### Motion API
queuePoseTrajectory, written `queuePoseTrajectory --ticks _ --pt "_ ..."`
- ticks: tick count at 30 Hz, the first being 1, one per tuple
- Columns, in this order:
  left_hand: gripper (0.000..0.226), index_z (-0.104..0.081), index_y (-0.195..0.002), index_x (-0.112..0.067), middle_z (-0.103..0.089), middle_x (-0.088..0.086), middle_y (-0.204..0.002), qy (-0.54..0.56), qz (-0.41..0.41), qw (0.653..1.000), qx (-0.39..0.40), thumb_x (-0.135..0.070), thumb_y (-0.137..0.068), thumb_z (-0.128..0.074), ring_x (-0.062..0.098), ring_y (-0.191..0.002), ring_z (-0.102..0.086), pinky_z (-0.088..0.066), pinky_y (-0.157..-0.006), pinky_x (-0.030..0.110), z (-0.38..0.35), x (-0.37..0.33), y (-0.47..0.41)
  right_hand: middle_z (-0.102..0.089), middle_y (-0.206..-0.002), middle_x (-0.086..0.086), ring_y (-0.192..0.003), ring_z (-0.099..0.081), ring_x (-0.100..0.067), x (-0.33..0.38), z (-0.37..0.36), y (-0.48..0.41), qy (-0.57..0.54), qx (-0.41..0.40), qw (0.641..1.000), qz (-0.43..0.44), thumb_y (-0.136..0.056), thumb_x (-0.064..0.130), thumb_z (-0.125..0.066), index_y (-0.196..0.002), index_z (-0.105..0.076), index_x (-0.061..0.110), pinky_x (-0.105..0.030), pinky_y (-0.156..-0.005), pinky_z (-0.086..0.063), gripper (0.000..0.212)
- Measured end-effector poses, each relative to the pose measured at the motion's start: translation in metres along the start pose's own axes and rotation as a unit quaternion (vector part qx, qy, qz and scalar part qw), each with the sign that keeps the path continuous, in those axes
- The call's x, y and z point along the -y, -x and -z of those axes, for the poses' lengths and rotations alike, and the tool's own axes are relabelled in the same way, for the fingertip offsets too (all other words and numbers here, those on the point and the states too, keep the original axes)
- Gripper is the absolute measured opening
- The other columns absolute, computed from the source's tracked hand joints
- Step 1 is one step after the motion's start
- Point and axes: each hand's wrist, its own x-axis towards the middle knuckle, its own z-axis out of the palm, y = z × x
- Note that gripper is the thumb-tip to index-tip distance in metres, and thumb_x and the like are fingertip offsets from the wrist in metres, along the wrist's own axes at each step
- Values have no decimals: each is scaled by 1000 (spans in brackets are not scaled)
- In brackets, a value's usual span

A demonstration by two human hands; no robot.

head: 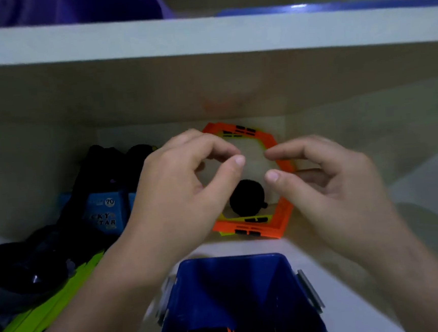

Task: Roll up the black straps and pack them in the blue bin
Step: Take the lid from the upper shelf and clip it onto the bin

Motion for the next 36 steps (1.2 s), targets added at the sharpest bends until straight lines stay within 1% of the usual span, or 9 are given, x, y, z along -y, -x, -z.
queuePoseTrajectory --ticks 7,12,14,16,18,21,24,29,36 --pt "14 -75 -91 -9 -69 3 -91 -83 -207 967 -126 -16 -93 -63 20 -90 -61 -46 -80 31 22 -33 -46 -71 -101 4 -100 -67 -19 40 44 -31 146 -77 963 211 -89 26 -69 -100 -75 15 -40 -82 -54 16" --pt "23 -70 -109 -13 -65 8 -109 -176 -205 948 -168 -26 -93 -59 26 -107 -53 -29 -89 15 32 -31 -96 -71 -105 -8 -105 -62 -33 47 76 -72 294 -166 896 289 -93 28 -66 -97 -75 9 -37 -95 -43 22" --pt "34 -64 -122 -23 -61 2 -121 -236 -166 950 -122 -38 -96 -51 23 -116 -50 -30 -87 16 33 -34 -111 -70 -108 -10 -110 -60 -35 45 85 -93 327 -171 887 276 -92 32 -64 -100 -74 8 -28 -94 -37 26" --pt "43 -58 -130 -34 -57 -3 -130 -299 -119 944 -66 -53 -97 -38 21 -122 -49 -39 -84 31 32 -38 -121 -66 -116 -7 -118 -56 -31 43 89 -110 358 -140 898 214 -91 44 -60 -110 -71 13 -22 -92 -32 38" --pt "50 -55 -131 -43 -56 -2 -132 -339 -77 937 -16 -64 -96 -26 24 -120 -50 -41 -80 41 31 -44 -126 -60 -124 -3 -123 -50 -27 41 89 -118 373 -107 912 132 -90 62 -51 -121 -65 21 -26 -94 -33 53" --pt "59 -56 -127 -43 -62 1 -113 -389 -44 920 22 -70 -95 -14 25 -95 -52 -36 -69 38 31 -50 -129 -59 -121 -1 -118 -52 -28 40 89 -120 406 -84 908 58 -86 79 -32 -121 -62 29 -45 -98 -42 68" --pt "61 -59 -118 -39 -64 1 -95 -403 -36 914 25 -70 -95 -12 27 -83 -51 -37 -63 37 31 -54 -127 -60 -101 -4 -99 -56 -33 42 90 -121 451 -74 889 22 -83 85 -16 -106 -66 29 -50 -90 -45 78" --pt "60 -51 -113 -29 -46 0 -72 -419 -25 908 6 -70 -94 -13 28 -72 -46 -32 -58 37 30 -54 -126 -56 -73 1 -76 -52 -28 38 105 -121 464 -92 881 -11 -88 81 -17 -87 -63 23 -42 -76 -38 74" --pt "55 -43 -105 -23 -47 -1 -68 -394 -22 918 -32 -70 -94 -18 19 -60 -47 -34 -58 37 24 -53 -124 -58 -68 2 -76 -53 -28 34 123 -118 434 -93 895 -28 -90 76 -27 -89 -64 23 -36 -66 -33 64"
